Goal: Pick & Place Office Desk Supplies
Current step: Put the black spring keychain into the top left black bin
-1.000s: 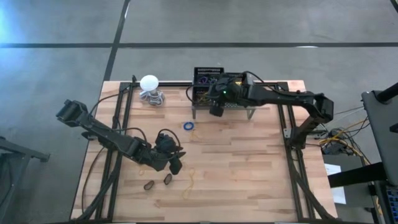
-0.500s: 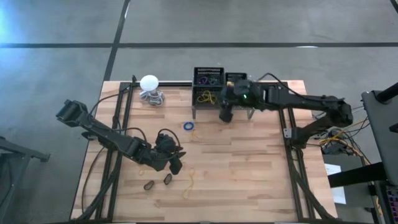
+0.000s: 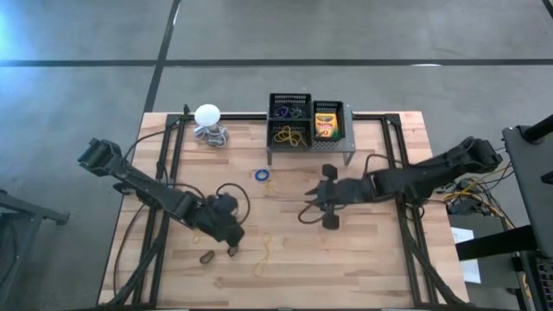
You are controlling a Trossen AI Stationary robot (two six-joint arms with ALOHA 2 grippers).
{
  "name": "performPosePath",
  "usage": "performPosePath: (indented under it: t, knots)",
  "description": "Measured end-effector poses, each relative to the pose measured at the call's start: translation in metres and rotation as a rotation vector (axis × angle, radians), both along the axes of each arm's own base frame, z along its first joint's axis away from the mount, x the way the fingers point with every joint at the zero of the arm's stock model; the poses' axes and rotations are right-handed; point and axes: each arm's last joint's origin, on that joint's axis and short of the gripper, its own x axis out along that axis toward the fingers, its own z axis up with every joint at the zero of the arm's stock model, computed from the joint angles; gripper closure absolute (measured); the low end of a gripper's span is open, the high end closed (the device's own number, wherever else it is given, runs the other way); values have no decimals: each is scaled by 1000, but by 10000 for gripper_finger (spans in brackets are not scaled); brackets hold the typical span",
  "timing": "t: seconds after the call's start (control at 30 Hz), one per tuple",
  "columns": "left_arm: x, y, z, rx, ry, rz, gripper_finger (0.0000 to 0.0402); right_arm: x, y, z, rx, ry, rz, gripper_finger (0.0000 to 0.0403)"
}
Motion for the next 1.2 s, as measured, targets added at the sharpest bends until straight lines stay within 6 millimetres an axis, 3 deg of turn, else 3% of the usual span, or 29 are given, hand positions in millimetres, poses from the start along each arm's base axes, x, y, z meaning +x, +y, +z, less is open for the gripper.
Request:
performPosePath:
  t: [0.13,0.23,0.67,0.83,0.97,1.2]
  knots:
    - [-24,5,-10,-132,304,132,275,-7,1,-24,41,13,-69,311]
    - [-36,5,-16,-170,432,202,275,-7,1,-27,66,-27,-78,318]
    - [-68,20,-58,-155,589,374,275,0,3,-14,24,-169,-25,335]
    - [-67,20,-64,-174,561,372,280,0,3,-14,24,-169,-25,332]
    - [-67,21,-64,-153,549,365,308,0,3,-14,18,-169,-21,334]
    - [-71,23,-67,-138,558,359,392,0,3,-14,18,-171,-21,339]
